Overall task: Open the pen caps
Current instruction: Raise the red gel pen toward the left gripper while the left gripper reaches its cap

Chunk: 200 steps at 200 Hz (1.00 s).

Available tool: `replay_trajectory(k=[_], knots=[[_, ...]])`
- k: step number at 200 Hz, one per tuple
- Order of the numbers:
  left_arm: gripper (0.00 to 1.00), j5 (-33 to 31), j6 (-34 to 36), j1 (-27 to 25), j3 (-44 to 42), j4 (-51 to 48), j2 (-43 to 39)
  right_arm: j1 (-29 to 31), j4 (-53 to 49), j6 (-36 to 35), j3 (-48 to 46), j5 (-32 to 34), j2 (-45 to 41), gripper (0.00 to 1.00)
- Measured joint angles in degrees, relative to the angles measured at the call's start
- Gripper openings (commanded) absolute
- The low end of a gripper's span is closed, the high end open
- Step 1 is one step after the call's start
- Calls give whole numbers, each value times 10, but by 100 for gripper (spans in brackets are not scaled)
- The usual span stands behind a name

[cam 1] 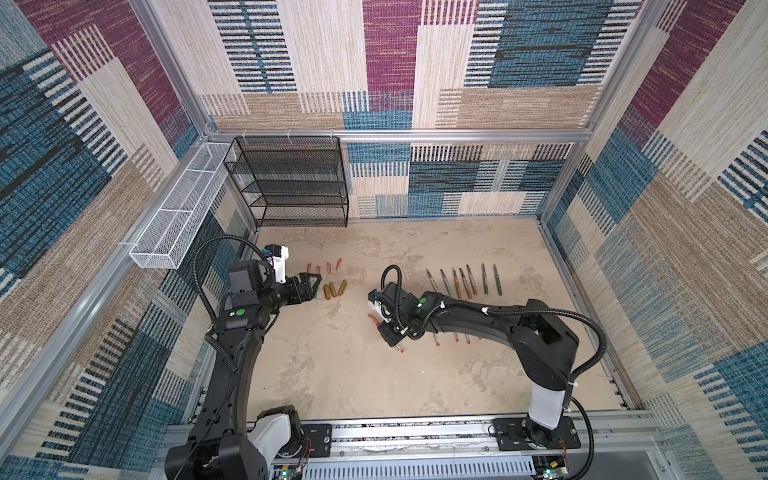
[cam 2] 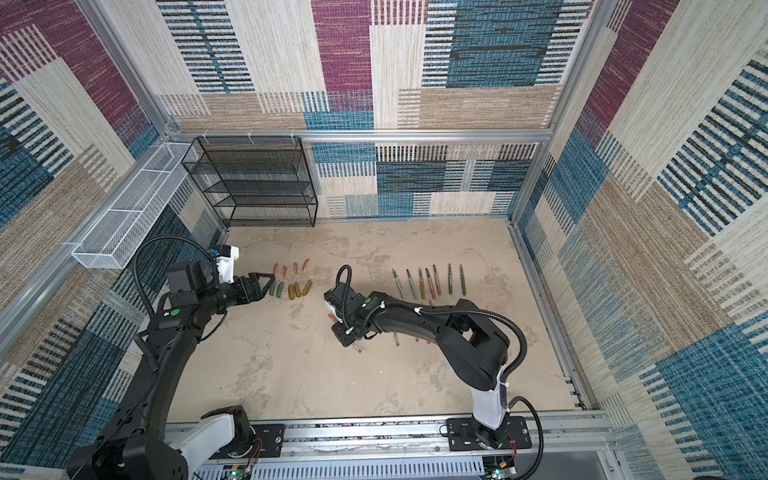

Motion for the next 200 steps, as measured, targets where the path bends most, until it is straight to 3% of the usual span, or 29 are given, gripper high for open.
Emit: replay_trajectory(k=[69, 102, 146, 173, 200], knots=[[77, 78, -123, -47, -49, 91, 11, 5, 162, 65, -51, -4, -82, 11], [72, 88, -140, -89, -57, 113, 24, 15, 194, 80, -46, -1, -82, 10], [59, 83, -152, -133, -72, 127, 44, 32, 211, 84, -28, 1, -68, 10], [44, 66, -152, -150, -78, 132, 52, 38, 216, 85, -24, 7, -66, 10], [16, 63, -154, -154, -78, 135, 53, 41, 217, 86, -20, 10, -65, 10]])
